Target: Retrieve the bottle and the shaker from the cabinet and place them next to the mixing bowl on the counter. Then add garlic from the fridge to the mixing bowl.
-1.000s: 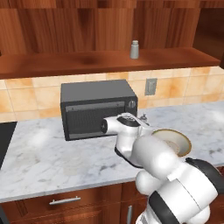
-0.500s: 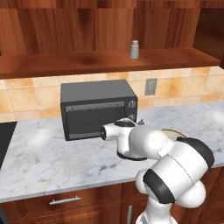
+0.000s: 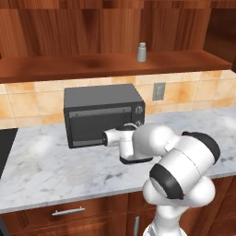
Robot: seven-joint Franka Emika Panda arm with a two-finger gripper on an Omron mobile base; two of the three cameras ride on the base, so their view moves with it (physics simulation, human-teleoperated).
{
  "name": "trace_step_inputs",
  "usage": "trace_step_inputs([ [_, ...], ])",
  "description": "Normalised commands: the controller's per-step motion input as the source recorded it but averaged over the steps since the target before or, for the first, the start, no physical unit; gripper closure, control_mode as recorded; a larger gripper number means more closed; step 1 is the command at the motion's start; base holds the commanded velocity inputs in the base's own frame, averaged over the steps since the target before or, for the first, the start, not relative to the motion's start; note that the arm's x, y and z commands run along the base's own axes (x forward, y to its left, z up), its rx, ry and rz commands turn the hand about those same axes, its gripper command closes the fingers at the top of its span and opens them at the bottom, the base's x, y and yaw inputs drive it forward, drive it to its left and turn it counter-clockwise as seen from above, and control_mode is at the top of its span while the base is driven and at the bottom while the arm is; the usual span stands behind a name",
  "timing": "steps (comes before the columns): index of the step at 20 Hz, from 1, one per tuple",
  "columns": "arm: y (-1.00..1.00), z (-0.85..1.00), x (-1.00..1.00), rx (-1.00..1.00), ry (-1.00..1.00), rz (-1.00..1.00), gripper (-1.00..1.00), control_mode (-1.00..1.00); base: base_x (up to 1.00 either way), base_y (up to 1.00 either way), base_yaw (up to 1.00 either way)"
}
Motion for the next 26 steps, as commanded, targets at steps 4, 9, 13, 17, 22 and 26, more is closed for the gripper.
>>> trace_step_inputs([
  [4,-0.01,-0.13,-0.02,0.00,-0.09,0.00,-1.00,-1.00,0.00,0.00,0.00],
  [9,0.00,0.07,-0.26,0.00,-0.27,0.00,-1.00,-1.00,0.00,0.00,0.00],
  [13,0.00,0.35,-0.32,0.00,-0.34,0.00,-1.00,-1.00,0.00,0.00,0.00],
  [17,0.00,0.61,-0.54,0.00,-0.23,0.00,-1.00,-1.00,0.00,0.00,0.00],
  [22,0.00,0.74,-0.72,0.00,-0.08,0.06,-1.00,-1.00,0.00,0.00,0.00],
  [26,0.00,0.98,-0.68,-0.03,0.00,0.12,-1.00,-1.00,0.00,0.00,0.00],
])
